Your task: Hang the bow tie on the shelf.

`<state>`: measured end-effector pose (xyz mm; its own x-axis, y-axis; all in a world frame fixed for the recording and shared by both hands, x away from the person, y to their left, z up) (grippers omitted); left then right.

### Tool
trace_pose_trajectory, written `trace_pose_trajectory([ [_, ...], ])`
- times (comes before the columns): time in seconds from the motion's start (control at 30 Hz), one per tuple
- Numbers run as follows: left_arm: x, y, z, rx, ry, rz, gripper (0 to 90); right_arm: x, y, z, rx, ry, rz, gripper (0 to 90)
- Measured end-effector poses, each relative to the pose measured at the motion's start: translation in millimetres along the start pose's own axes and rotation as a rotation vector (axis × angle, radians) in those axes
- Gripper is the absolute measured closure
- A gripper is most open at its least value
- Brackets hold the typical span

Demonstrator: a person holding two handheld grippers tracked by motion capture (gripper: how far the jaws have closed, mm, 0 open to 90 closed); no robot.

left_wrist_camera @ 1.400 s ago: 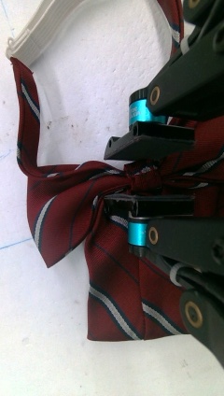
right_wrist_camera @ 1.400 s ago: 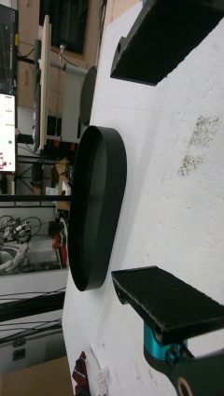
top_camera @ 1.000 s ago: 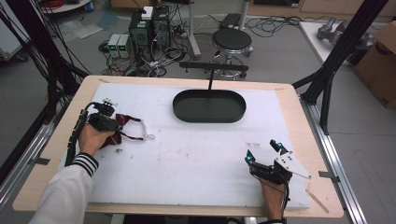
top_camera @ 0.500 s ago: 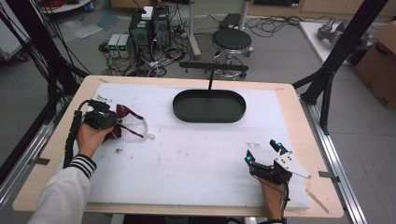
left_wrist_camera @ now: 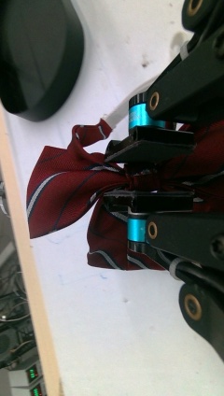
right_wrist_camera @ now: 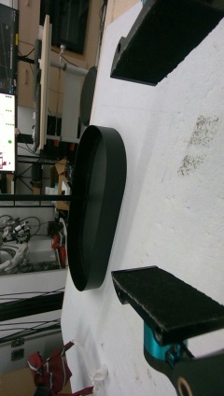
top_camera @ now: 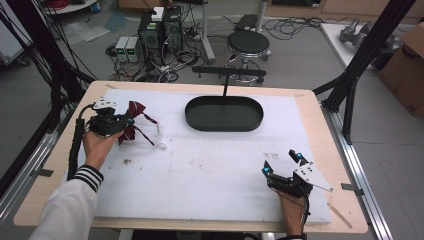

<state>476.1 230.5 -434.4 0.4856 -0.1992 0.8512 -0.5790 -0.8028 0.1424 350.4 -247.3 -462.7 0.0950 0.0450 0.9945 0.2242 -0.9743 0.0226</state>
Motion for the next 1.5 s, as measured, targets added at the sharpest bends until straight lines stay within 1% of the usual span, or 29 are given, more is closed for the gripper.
trace_pose_trajectory([
  [0.07, 1.4, 0.8, -0.6, -0.003, 0.007, 0.007, 74.5, -0.1, 0.1, 0.0, -0.001, -0.001, -0.002, 3.6],
  [0.13, 4.8, 3.0, -1.4, -0.010, 0.032, 0.008, 74.6, -0.1, 0.1, 0.0, -0.001, -0.001, -0.002, 3.6],
  [0.17, 8.7, 5.4, -2.6, -0.021, 0.061, 0.006, 74.5, -0.1, 0.1, 0.0, -0.001, 0.000, -0.002, 3.6],
  [0.2, 10.5, 6.5, -3.4, -0.028, 0.074, 0.008, 74.5, -0.1, 0.1, 0.1, -0.001, 0.000, -0.002, 3.6],
  [0.23, 10.5, 6.5, -3.4, -0.028, 0.074, 0.008, 74.6, -0.1, 0.1, 0.0, -0.002, -0.001, -0.002, 3.6],
  [0.3, 15.2, 9.4, -4.9, -0.042, 0.109, 0.007, 74.6, -0.2, -0.3, 0.0, -0.002, -0.003, -0.001, 3.6],
  [0.43, 27.5, 15.2, -10.9, -0.049, 0.194, 0.041, 74.7, -0.2, -0.3, 0.2, -0.002, -0.003, -0.003, 3.6],
  [0.53, 35.2, 19.4, -13.9, -0.060, 0.241, 0.038, 74.8, -0.2, -0.3, 0.3, -0.002, -0.003, -0.005, 3.6],
  [0.57, 36.1, 20.2, -14.5, -0.063, 0.246, 0.040, 74.7, -0.2, -0.3, 0.3, -0.002, -0.003, -0.004, 3.6],
  [0.63, 38.5, 23.5, -14.3, -0.085, 0.263, 0.028, 74.8, -0.3, -0.4, 0.3, -0.002, -0.004, -0.004, 3.6],
  [0.67, 39.7, 24.4, -14.2, -0.087, 0.271, 0.028, 74.8, -0.3, -0.3, 0.3, -0.002, -0.004, -0.004, 3.6],
  [0.77, 42.0, 25.6, -13.6, -0.087, 0.266, 0.034, 74.8, -0.3, -0.2, 0.7, -0.001, -0.005, -0.005, 3.6],
  [0.87, 48.3, 29.7, -13.2, -0.097, 0.265, 0.047, 74.8, -0.1, -0.2, 0.9, 0.000, -0.003, -0.008, 3.6],
  [1.0, 63.4, 39.2, -11.7, -0.109, 0.273, 0.070, 74.8, -0.5, -0.2, 0.7, 0.000, -0.008, -0.002, 3.6],
  [1.03, 65.2, 40.3, -11.1, -0.110, 0.275, 0.071, 74.7, -0.5, -0.2, 0.8, 0.000, -0.008, -0.003, 3.6],
  [1.13, 75.6, 47.5, -7.5, -0.114, 0.270, 0.092, 74.8, -0.5, -0.3, 0.6, 0.002, -0.008, -0.001, 3.6],
  [1.17, 79.1, 49.6, -6.3, -0.114, 0.276, 0.098, 74.8, -0.5, -0.3, 0.6, 0.002, -0.008, -0.001, 3.6],
  [1.2, 84.2, 53.3, -3.3, -0.119, 0.274, 0.106, 74.7, -0.3, -0.5, 0.1, 0.002, -0.005, 0.001, 3.5],
  [1.23, 84.2, 53.3, -3.3, -0.119, 0.274, 0.106, 74.8, -0.3, -0.6, -0.2, 0.003, -0.003, 0.002, 3.6],
  [1.33, 93.3, 59.3, 3.6, -0.125, 0.272, 0.122, 74.8, 0.2, 0.1, -0.3, 0.003, 0.002, 0.004, 3.6],
  [1.37, 96.1, 61.3, 5.5, -0.128, 0.282, 0.127, 74.8, 0.3, 0.2, -0.2, 0.003, 0.002, 0.005, 3.6],
  [1.43, 99.4, 64.0, 11.2, -0.131, 0.268, 0.133, 74.8, 0.3, 0.4, -0.5, 0.004, 0.003, 0.008, 3.6],
  [1.5, 103.7, 67.1, 17.3, -0.135, 0.265, 0.140, 74.8, 0.9, 1.1, -0.6, 0.000, 0.009, 0.011, 3.6],
])
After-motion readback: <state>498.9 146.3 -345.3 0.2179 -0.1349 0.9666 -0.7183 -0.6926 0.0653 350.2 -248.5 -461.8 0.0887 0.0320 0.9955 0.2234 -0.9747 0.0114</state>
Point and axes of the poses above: each handheld gripper's, and its own axes: z roughly forward along the jaws, x roughly out of its top, y roughly to its right, the point moved 10 cm from there along z, roughly forward along the jaws, and after that the axes turned 11 degrees about -x, right-handed, at the moved point
